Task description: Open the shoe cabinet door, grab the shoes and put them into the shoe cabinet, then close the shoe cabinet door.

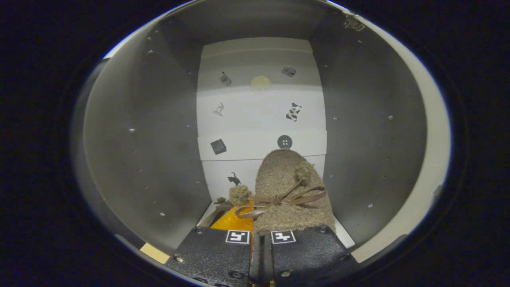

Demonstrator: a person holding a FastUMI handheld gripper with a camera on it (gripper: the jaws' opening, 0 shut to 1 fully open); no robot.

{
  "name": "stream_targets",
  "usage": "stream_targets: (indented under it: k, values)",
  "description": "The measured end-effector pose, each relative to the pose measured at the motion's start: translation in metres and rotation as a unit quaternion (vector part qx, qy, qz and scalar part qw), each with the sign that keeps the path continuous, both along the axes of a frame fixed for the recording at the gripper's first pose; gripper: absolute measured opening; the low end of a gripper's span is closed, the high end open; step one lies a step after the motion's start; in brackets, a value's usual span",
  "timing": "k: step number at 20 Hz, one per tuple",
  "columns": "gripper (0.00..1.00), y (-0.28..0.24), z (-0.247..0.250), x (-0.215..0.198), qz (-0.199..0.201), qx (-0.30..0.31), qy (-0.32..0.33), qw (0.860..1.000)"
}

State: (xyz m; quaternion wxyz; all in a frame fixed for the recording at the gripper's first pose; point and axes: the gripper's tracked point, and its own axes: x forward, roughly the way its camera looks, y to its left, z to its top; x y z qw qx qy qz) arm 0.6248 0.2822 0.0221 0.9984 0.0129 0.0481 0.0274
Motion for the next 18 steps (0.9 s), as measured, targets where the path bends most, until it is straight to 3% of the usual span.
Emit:
stream_targets:
  k: [6, 9, 12, 15, 18]
  values:
    - [0.07, -0.004, -0.042, 0.061, -0.007, 0.002, 0.056, 0.998]
    - [0.07, 0.004, -0.06, 0.076, 0.002, 0.019, 0.087, 0.996]
    - [0.07, -0.006, -0.068, 0.087, -0.019, 0.026, 0.104, 0.994]
    - [0.07, -0.013, -0.079, 0.096, -0.036, 0.052, 0.144, 0.988]
    - [0.08, -0.015, -0.095, 0.103, -0.044, 0.037, 0.207, 0.977]
